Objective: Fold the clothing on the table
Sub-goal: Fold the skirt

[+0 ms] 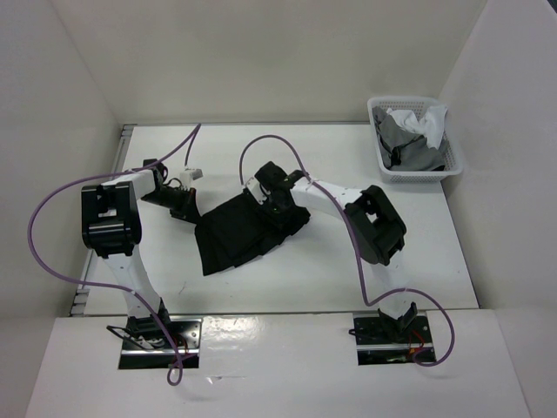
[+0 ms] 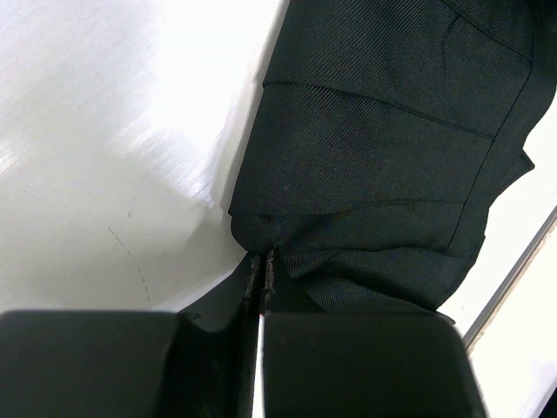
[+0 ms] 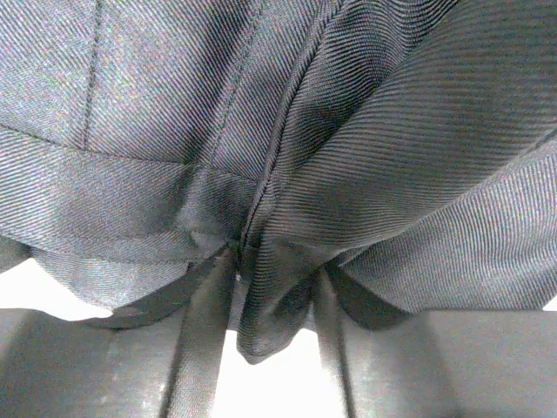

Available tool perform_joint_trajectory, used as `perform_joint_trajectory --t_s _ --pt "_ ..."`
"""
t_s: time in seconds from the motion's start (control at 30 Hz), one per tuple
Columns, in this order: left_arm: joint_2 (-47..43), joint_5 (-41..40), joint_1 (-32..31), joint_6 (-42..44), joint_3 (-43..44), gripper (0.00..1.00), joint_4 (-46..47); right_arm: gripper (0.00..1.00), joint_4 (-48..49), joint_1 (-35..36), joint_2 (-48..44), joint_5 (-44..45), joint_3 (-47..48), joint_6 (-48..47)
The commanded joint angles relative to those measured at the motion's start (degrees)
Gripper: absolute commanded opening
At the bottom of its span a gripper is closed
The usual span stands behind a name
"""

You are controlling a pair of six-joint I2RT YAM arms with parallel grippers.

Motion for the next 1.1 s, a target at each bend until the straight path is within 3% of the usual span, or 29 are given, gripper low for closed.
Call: perform_joint_trajectory --t_s 0.0,0.2,0.37,0.83,1.07 --pt "-0.97 2.3 0.06 2.24 -0.42 0.0 -0.88 0.39 1.85 0.45 1.41 -0.26 1.23 0.6" --pt "-0.97 2.3 0.06 2.77 -0.42 0.0 -0.88 0.22 1.86 0.45 1.41 0.26 1.23 0.6" --pt "-0.97 2.3 0.06 2.77 -0.42 0.0 -0.88 0.14 1.24 0.45 -1.13 0.26 1.92 0.6" --pt "-0.44 2.3 0.06 3.3 -0.42 0.0 -1.41 0.13 -3.15 0.45 -8.26 1.41 3.25 -1.51" --pt "0.08 2.83 0.06 3.3 -0.42 0.0 -1.41 0.04 -4.21 0.45 -8.79 -1.75 5.53 -1.51"
